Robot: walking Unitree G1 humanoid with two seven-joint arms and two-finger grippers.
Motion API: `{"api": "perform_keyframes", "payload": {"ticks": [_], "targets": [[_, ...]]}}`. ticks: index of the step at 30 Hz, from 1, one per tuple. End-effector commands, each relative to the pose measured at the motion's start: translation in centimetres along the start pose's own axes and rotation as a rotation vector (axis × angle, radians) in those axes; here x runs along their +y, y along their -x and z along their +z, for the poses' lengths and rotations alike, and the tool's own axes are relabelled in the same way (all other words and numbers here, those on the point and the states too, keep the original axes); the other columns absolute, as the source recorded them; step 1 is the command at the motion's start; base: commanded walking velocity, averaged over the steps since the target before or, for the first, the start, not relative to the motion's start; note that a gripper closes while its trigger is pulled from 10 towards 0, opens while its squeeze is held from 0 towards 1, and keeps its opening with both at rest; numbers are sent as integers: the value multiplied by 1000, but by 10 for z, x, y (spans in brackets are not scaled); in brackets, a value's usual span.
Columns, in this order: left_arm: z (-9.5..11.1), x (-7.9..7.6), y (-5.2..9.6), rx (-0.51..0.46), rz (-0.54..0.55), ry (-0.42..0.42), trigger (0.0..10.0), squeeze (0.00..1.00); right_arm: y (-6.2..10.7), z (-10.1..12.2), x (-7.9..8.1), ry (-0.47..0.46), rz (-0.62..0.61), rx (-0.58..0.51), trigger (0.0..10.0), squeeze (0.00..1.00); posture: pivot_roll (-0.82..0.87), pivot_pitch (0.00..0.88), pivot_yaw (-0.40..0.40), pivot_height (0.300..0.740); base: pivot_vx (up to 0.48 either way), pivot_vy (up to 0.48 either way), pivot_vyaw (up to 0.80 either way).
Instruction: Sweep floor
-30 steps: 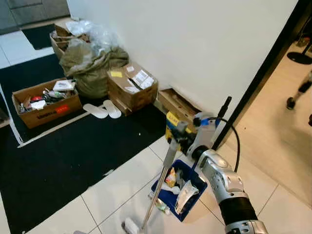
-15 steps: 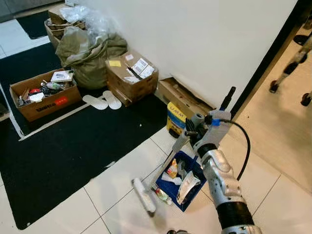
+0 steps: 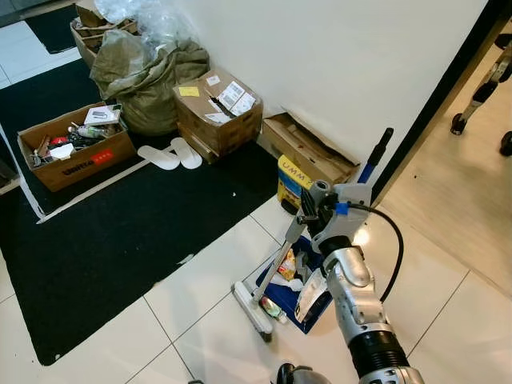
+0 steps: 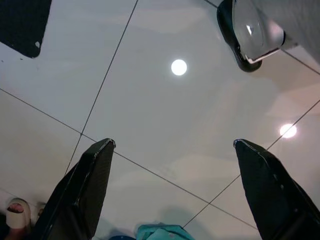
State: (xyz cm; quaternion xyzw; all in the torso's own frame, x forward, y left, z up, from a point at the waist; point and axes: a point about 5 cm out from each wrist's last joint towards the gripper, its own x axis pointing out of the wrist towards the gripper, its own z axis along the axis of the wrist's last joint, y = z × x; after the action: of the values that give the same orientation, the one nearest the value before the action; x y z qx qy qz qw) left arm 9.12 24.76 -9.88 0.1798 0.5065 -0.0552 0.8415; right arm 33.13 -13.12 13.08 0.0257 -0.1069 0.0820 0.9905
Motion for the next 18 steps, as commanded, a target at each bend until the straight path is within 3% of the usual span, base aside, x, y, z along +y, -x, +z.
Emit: {"api": "perform_keyframes", "payload": {"ticks": [1, 3, 6, 18], "targets": [[-15, 1, 5, 47, -7, -11, 10000, 0, 2, -4, 3, 5, 4, 5, 10000, 0, 39, 275, 32, 740, 0, 0, 0], [-16, 1, 5, 47, -7, -10, 10000, 0, 2, -1, 2, 27, 2, -29, 10000, 0, 44, 278, 34, 740, 0, 0, 0], [-17, 2, 6, 45, -4, -9, 10000, 0, -4, 15, 0, 132, 8, -127, 10000, 0, 47, 277, 38, 740, 0, 0, 0], [-12, 5, 5, 22, -2, -12, 10000, 0, -9, 29, -3, 200, 22, -216, 10000, 0, 45, 272, 44, 740, 0, 0, 0]]}}
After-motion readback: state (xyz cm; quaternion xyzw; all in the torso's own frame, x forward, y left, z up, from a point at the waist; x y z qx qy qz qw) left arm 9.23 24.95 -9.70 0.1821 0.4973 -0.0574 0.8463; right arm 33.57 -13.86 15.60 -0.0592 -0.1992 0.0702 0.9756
